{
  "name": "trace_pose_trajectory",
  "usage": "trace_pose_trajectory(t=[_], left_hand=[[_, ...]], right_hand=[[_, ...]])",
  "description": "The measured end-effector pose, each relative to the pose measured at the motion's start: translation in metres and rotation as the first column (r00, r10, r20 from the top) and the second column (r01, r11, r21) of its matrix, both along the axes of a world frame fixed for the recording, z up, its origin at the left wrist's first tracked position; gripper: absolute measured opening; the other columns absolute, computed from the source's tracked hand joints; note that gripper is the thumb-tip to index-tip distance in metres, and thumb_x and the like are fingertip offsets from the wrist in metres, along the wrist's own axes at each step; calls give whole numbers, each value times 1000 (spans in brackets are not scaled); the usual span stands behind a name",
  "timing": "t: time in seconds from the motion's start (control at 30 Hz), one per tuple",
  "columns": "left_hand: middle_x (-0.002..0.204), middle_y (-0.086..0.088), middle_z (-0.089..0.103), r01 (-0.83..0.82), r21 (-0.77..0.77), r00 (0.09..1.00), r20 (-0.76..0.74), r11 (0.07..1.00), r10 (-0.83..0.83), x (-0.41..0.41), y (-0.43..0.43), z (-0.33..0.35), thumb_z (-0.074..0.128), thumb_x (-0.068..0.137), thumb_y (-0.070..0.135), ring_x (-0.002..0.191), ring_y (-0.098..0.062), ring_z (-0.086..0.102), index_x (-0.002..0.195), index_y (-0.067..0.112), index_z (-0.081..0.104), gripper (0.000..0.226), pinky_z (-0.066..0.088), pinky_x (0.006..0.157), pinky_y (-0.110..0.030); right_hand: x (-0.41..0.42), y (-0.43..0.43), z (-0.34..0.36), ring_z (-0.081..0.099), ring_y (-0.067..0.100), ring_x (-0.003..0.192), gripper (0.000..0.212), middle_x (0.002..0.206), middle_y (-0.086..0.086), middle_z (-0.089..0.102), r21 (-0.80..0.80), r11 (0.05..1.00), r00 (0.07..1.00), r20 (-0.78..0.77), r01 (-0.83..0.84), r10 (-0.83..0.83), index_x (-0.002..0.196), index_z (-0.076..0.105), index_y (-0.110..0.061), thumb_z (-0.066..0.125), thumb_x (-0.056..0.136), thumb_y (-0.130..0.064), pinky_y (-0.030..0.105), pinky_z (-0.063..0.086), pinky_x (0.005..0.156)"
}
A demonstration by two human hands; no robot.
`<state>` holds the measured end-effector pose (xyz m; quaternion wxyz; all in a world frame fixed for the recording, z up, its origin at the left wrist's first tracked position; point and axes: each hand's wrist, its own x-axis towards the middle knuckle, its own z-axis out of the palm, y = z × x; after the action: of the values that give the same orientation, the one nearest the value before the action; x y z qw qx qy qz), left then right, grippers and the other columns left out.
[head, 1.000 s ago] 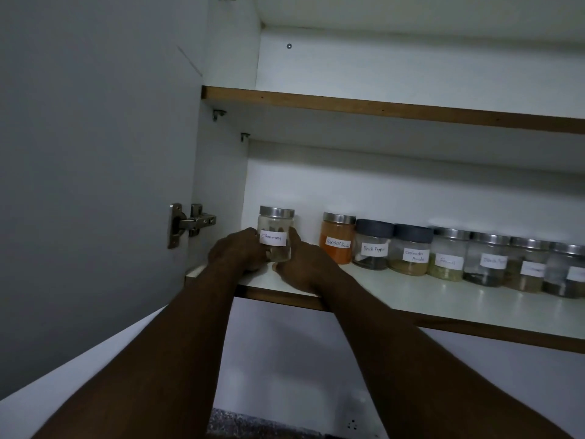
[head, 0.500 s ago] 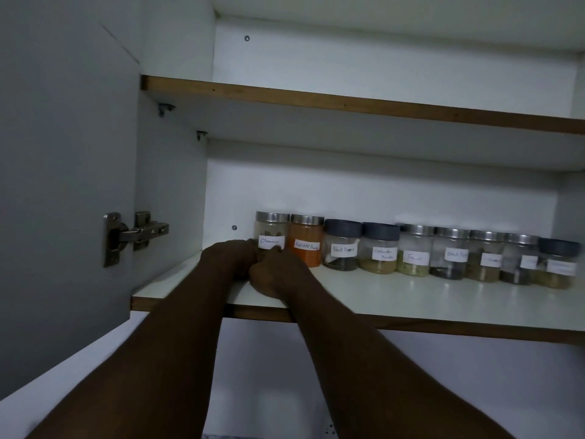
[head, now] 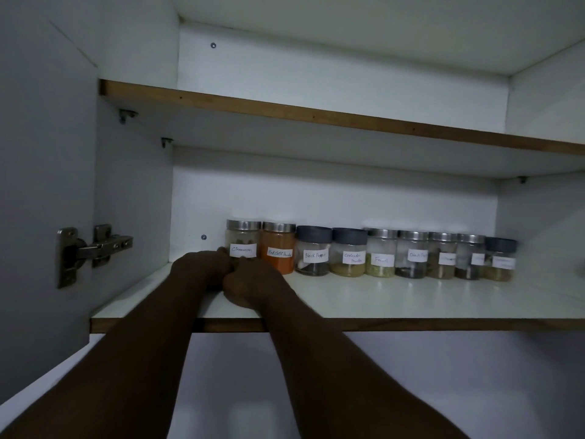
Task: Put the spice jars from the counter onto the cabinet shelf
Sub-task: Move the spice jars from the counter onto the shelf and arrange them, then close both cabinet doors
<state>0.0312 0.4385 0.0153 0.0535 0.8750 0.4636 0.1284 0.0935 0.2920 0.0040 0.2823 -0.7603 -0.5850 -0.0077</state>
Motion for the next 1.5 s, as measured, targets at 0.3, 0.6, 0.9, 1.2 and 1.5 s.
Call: trace_pose_trajectory(t=[0.3, 0.6, 0.9, 1.2, 1.5], left_hand=[[147, -12, 52, -91, 186, 987, -114, 978, 113, -23, -57, 1, 54, 97, 35, 134, -30, 51, 149, 18, 45, 56, 44, 109, -45], [127, 0, 66, -92, 286, 986, -106, 954, 127, -64, -119, -8, 47, 94, 31, 120, -24, 60, 113, 26, 71, 30, 45, 103, -40], [102, 3, 67, -124, 379, 990, -15, 917, 140, -101, -164, -38, 41, 95, 26, 110, -32, 48, 97, 24, 65, 24, 40, 87, -40], [138, -2, 61, -146, 338, 982, 162, 930, 95, -123, -240, -61, 39, 103, 38, 124, -27, 57, 136, 27, 57, 40, 48, 96, -40], [155, 3, 46, -364, 198, 921, 224, 910, 319, -216, -380, -138, 61, 88, 50, 138, -24, 47, 151, 29, 41, 70, 45, 108, -44]], right_hand=[[-3, -7, 2, 57, 33, 126, 53, 137, 14, 61, -65, 991, 988, 109, 120, -112, 138, 58, -12, 57, 96, -44, 52, 45, 109], [-14, -26, 4, 59, 38, 123, 39, 134, 17, 62, -323, 939, 972, 229, 116, -41, 132, 60, -10, 41, 103, -29, 51, 48, 101], [-20, -97, -18, 42, 31, 142, 55, 161, 9, 38, -221, 971, 893, 450, 88, 22, 155, 34, -26, 17, 107, -48, 52, 38, 112], [-29, -179, -45, 13, 26, 157, 67, 171, 6, 18, -61, 998, 917, 395, -34, 56, 162, 21, -15, 38, 104, -42, 43, 12, 127], [-118, -248, -76, 64, 27, 115, 49, 129, 0, 68, -42, 945, 836, 455, -325, 307, 138, 54, -25, 58, 94, -46, 40, 51, 94]])
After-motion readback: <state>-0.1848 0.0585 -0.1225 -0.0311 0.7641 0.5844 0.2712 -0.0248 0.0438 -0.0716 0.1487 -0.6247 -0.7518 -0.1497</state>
